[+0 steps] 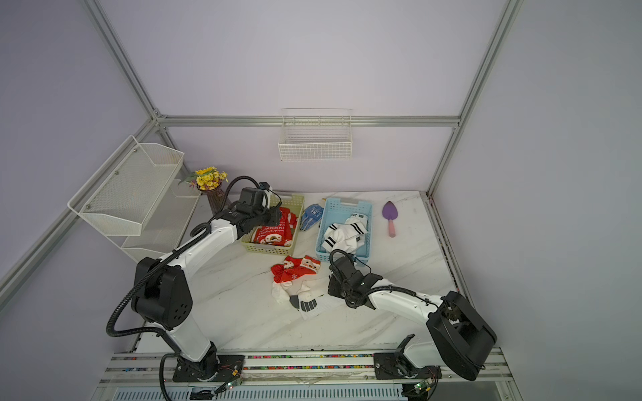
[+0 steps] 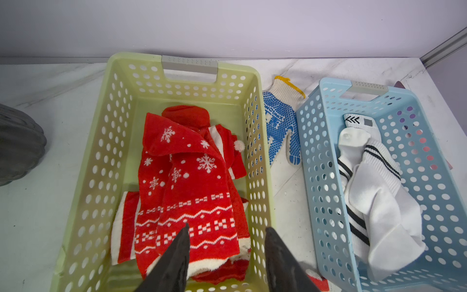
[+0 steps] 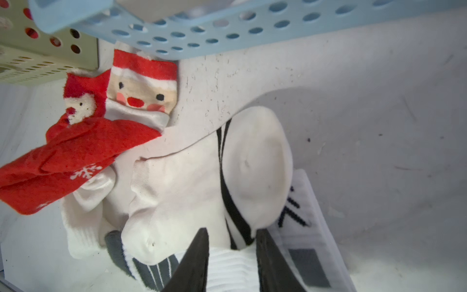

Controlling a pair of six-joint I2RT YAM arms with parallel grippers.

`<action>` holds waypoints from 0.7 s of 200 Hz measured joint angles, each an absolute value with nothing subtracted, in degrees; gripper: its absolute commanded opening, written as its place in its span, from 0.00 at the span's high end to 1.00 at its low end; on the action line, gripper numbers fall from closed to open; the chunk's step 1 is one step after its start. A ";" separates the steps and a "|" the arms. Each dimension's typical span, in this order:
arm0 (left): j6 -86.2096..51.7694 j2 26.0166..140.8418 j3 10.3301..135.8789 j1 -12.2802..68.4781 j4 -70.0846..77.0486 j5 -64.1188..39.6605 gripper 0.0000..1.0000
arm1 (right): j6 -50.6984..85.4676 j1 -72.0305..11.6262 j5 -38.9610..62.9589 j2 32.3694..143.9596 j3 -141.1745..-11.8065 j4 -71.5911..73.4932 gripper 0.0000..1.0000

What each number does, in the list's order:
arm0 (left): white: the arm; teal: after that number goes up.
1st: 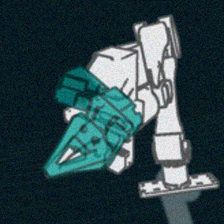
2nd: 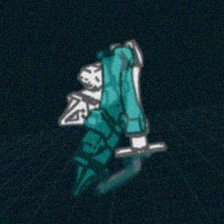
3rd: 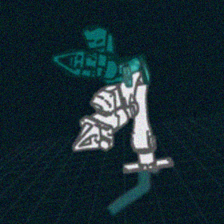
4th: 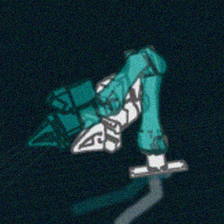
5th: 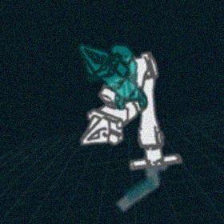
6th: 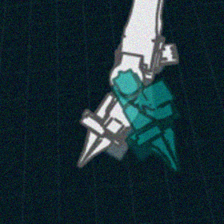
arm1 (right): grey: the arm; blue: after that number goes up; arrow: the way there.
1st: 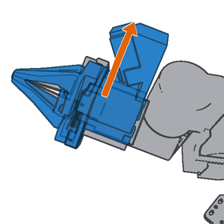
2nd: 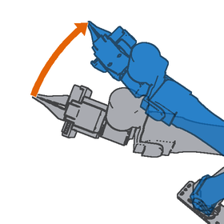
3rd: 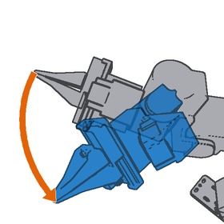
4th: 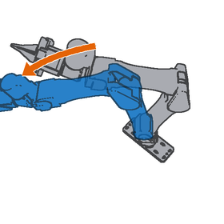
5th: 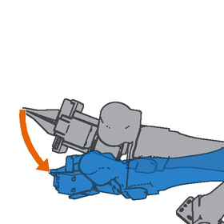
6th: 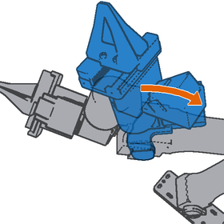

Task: Sort the socks into the basket by color
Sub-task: Pick up the sock at the center of the board.

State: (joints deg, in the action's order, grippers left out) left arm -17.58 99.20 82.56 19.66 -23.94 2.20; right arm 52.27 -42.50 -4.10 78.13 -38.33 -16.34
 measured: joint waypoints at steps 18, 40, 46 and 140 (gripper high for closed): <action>-17.58 99.20 82.56 19.66 -23.90 2.22 0.52 | 52.25 -42.50 -3.99 79.35 -38.33 -15.62 0.66; -17.58 99.20 82.56 19.66 -23.79 2.24 0.52 | 52.18 -42.50 -3.95 80.68 -38.44 -15.00 0.66; -17.58 99.20 82.56 19.66 -23.75 2.24 0.52 | 52.05 -42.50 -3.92 80.99 -38.63 -14.98 0.67; -17.58 99.20 81.10 19.66 -23.49 2.37 0.52 | 49.89 -42.50 -3.11 83.44 -42.11 -14.50 0.75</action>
State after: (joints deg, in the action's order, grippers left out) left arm -17.58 99.20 81.10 19.66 -23.49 2.37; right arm 49.89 -42.50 -3.11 83.44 -42.11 -14.50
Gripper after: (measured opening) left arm 0.477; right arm 0.258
